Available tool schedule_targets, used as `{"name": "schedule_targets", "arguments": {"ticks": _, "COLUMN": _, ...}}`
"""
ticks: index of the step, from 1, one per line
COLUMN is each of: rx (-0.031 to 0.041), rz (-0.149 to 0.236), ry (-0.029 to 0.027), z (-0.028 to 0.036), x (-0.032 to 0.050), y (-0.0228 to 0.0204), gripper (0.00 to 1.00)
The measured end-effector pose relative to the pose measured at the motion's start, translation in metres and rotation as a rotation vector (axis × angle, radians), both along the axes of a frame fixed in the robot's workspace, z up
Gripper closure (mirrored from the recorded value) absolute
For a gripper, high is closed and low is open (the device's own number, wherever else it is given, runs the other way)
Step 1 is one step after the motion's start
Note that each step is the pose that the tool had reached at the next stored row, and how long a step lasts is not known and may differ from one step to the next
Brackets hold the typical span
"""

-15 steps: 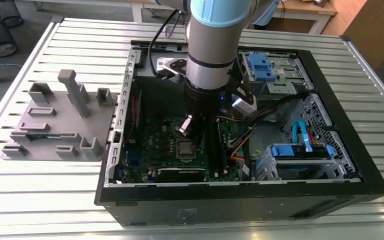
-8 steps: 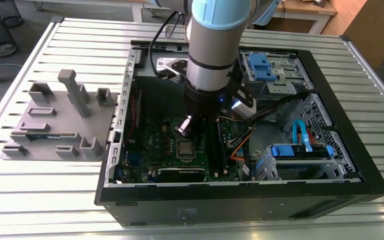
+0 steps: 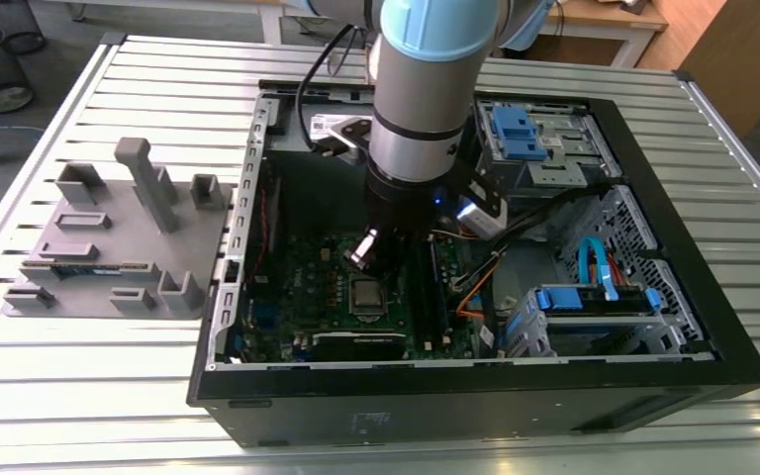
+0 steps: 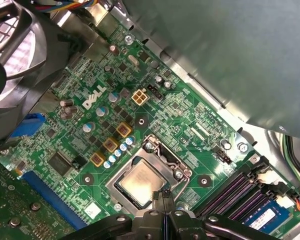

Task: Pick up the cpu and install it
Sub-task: 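Install the first cpu locking lever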

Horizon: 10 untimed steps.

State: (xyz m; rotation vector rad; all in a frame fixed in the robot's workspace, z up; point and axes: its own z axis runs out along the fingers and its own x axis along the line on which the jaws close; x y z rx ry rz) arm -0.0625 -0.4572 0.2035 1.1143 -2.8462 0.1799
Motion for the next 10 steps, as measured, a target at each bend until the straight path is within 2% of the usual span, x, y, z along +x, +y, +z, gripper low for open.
{"name": "schedule_targets", "arguments": {"ticks": 4, "rx": -0.0029, "rz": -0.003, "ry": 0.0001, "z": 0.0, "x": 0.0005, "y": -0.0007, "gripper": 0.89}}
{"name": "schedule_targets", "arguments": {"ticks": 10, "rx": -0.0017, "rz": -0.003, "ry": 0.0, "z": -0.0002, "x": 0.001, "y": -0.0019, "gripper": 0.89}}
